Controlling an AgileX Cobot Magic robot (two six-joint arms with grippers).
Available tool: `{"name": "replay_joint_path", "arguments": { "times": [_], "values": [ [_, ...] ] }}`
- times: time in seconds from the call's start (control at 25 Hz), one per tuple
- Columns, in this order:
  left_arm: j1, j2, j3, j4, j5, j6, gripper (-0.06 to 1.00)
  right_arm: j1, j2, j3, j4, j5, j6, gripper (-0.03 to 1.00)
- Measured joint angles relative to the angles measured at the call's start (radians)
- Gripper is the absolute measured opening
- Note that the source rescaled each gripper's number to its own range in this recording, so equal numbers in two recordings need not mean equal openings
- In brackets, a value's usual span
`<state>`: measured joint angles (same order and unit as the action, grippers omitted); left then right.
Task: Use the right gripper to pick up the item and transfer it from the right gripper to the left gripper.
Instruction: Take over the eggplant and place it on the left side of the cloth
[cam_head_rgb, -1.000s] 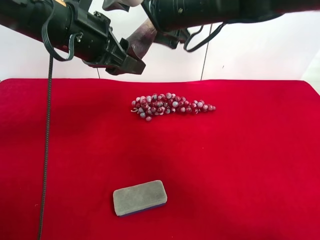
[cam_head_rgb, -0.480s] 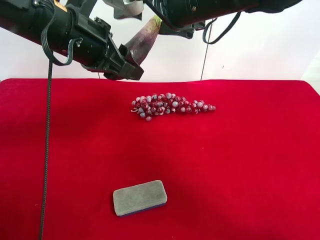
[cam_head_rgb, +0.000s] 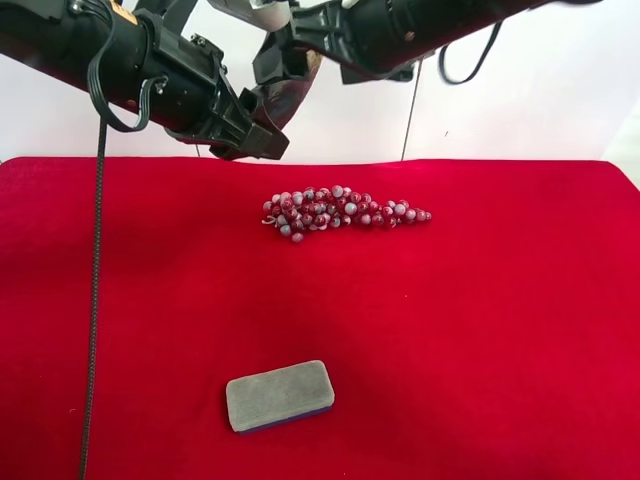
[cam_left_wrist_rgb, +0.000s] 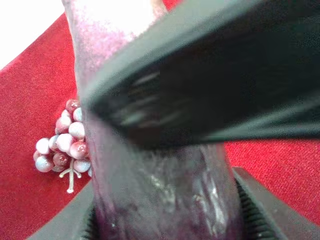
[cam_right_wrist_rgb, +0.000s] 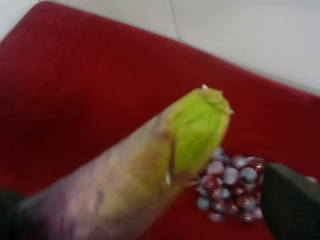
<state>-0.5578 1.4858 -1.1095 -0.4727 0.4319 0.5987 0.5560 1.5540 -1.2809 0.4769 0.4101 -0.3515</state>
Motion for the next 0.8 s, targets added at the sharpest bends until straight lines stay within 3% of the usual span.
{"name": "replay_joint_path", "arguments": {
  "times": [0.16, 0.28, 0.48, 0.8],
  "values": [
    [0.000, 0.000, 0.000, 0.000, 0.000, 0.000, 0.00, 0.000, -0.072, 0.000, -0.127, 0.104, 0.053, 1.00],
    [0.000, 0.000, 0.000, 0.000, 0.000, 0.000, 0.00, 0.000, -0.123, 0.000, -0.231, 0.235, 0.084, 1.00],
    [0.000, 0.000, 0.000, 0.000, 0.000, 0.000, 0.00, 0.000, -0.204, 0.000, -0.305, 0.451, 0.092, 1.00],
    [0.000, 0.000, 0.000, 0.003, 0.007, 0.000, 0.00, 0.000, -0.427, 0.181, -0.317, 0.535, 0.091, 1.00]
  ]
}}
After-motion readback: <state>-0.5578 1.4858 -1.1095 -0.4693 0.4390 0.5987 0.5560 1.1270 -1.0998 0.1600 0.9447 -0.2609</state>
